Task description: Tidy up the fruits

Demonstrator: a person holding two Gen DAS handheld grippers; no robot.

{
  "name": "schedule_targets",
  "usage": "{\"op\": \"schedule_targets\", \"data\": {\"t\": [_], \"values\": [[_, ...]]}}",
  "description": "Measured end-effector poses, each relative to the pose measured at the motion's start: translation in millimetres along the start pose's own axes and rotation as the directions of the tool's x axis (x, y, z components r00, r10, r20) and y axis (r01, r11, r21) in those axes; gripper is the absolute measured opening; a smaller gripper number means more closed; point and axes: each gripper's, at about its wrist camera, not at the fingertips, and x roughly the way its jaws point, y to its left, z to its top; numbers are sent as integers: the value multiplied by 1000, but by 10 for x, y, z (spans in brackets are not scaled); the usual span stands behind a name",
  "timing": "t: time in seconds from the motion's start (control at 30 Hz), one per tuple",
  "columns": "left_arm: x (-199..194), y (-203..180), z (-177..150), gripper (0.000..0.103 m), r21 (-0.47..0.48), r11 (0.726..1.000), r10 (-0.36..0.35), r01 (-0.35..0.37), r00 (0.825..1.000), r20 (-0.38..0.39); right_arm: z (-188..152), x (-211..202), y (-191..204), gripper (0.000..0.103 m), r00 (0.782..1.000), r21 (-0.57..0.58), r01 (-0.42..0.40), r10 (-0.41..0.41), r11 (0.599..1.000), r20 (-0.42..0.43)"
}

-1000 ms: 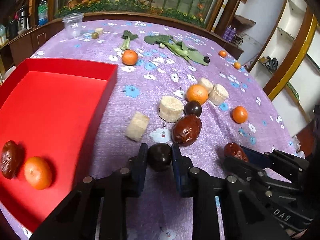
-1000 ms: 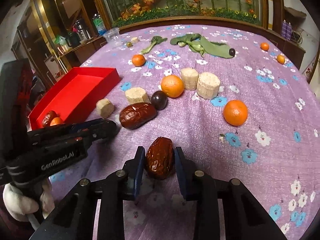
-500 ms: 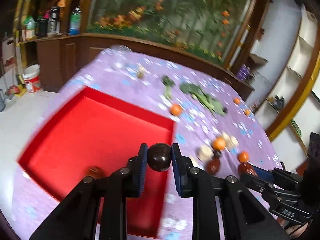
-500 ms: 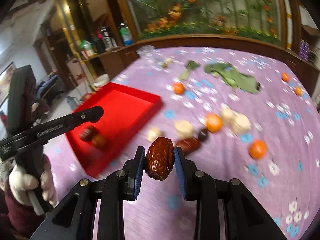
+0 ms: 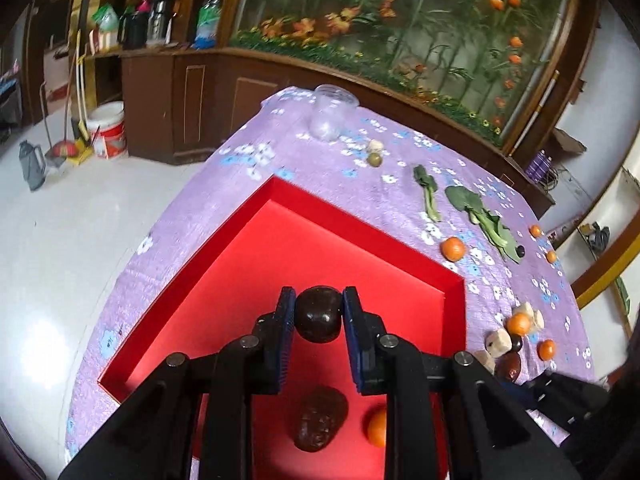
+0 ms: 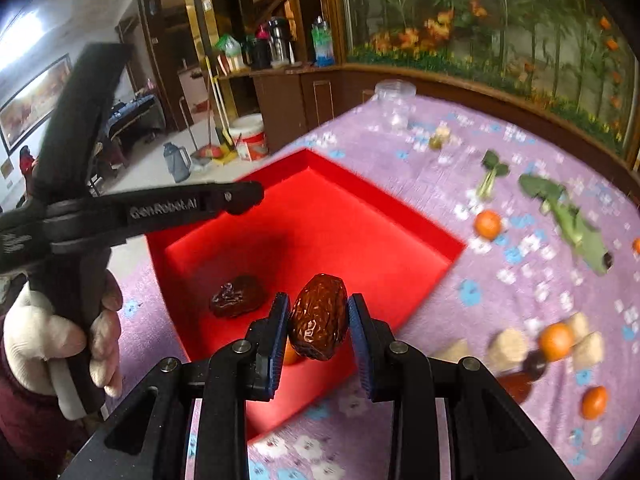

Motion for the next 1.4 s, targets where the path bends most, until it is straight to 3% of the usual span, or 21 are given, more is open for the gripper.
{"op": "schedule_targets", "data": {"t": [0.3, 0.37, 0.47, 0.5, 0.57, 0.67, 0.73, 0.8, 0.83, 0.87, 0.9, 0.97, 1.0, 1.07, 1.13, 1.27, 1.4], "values": [[259, 121, -52, 26, -50, 998, 41, -45, 997, -72, 0, 260, -14, 33, 999, 12, 25, -25, 1000, -32], [263, 138, -62, 42, -69, 997, 30, -36, 997, -75, -2, 281, -26, 33, 999, 16, 24, -23, 1000, -25], [204, 124, -52, 51, -71, 997, 29, -32, 998, -56, -19, 269, -64, 34, 1000, 35, 0, 0, 999, -18], [177, 117, -49, 52, -75, 997, 20, -24, 998, -51, -23, 251, -76, 36, 1000, 40, -2, 2, 999, -13], [113, 103, -49, 53, -87, 996, 6, -9, 999, -37, -31, 199, -84, 50, 1000, 45, 10, -10, 999, 1], [-43, 44, -76, 53, -88, 996, -13, 13, 1000, 0, -65, 64, -128, 58, 999, 99, -36, 36, 994, 10], [-179, -17, -105, 53, -81, 996, -33, 36, 999, 28, -141, -73, -253, 58, 983, 236, -183, 183, 954, 21], [-319, -86, -129, 53, -69, 996, -57, 61, 997, 59, -268, -222, -420, 58, 938, 398, -340, 340, 852, 73], [-395, -127, -146, 53, -62, 995, -70, 75, 995, 75, -352, -306, -511, 58, 904, 472, -415, 412, 778, 114], [-450, -160, -154, 53, -56, 995, -80, 85, 993, 87, -408, -379, -573, 58, 884, 510, -450, 446, 733, 140], [-521, -208, -169, 53, -48, 994, -94, 100, 990, 102, -446, -485, -624, 58, 878, 520, -462, 454, 718, 153], [-630, -303, -194, 53, -33, 992, -115, 120, 986, 124, -467, -708, -654, 58, 906, 487, -421, 387, 765, 173], [-693, -372, -214, 53, -22, 991, -130, 135, 983, 132, -469, -870, -685, 58, 935, 462, -354, 302, 813, 186], [-817, -492, -242, 53, -2, 987, -158, 160, 976, 151, -436, -1113, -750, 58, 959, 437, -270, 202, 858, 197], [-991, -622, -253, 53, 28, 983, -185, 183, 967, 177, -380, -1347, -853, 58, 963, 427, -243, 164, 871, 215], [-1448, -835, -166, 53, 97, 967, -253, 237, 940, 228, -175, -2064, -1048, 58, 966, 368, -108, 9, 923, 260], [-1911, -972, 33, 53, 182, 958, -265, 221, 925, 271, 73, -2893, -1284, 60, 947, 303, 103, -187, 948, 262]]}}
